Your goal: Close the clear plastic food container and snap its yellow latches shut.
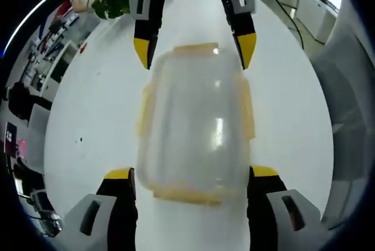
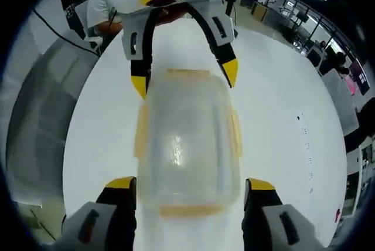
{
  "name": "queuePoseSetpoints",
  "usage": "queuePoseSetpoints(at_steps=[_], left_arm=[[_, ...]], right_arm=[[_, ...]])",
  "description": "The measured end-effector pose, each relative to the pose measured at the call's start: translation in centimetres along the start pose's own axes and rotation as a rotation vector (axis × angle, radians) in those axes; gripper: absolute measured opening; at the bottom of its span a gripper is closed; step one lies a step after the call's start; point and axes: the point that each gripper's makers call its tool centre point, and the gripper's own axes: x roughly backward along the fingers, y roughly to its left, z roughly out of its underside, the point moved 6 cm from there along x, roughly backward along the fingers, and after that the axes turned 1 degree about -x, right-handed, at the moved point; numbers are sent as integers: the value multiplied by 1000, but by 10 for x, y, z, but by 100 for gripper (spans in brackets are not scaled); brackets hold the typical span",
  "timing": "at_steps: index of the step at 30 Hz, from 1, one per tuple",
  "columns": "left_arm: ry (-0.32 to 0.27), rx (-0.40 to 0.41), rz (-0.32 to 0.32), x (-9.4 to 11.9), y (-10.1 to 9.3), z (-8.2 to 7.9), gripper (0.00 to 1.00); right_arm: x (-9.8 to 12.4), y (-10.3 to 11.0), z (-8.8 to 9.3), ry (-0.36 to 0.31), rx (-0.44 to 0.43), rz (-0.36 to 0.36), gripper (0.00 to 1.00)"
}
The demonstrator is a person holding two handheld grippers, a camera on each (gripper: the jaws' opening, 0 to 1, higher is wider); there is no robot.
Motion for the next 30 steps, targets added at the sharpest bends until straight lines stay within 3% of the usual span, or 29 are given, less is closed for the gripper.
queuePoseSetpoints(at_steps=[30], left_arm=[[-5,2,21,-8,-1,3,78]], right_arm=[[-7,2,2,6,5,-18,74]])
